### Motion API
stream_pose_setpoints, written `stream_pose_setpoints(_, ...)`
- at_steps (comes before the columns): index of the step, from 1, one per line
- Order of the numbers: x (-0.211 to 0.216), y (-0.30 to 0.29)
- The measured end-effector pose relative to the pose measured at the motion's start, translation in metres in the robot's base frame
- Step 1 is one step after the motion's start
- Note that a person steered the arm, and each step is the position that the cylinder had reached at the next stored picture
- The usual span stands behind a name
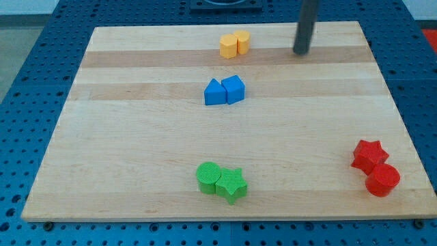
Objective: Push the blue cube into the yellow hexagon
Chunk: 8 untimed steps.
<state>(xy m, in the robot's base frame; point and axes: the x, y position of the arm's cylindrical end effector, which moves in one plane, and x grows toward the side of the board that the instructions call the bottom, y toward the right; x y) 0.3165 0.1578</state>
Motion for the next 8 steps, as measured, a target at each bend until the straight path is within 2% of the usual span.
stream_pose_setpoints(1, 0.073, -0.017)
stream_pose_setpoints(3, 0.092, -0.099)
stream_pose_setpoints(4, 0.102, -0.116)
stream_pose_setpoints(8, 0.067, -0.177)
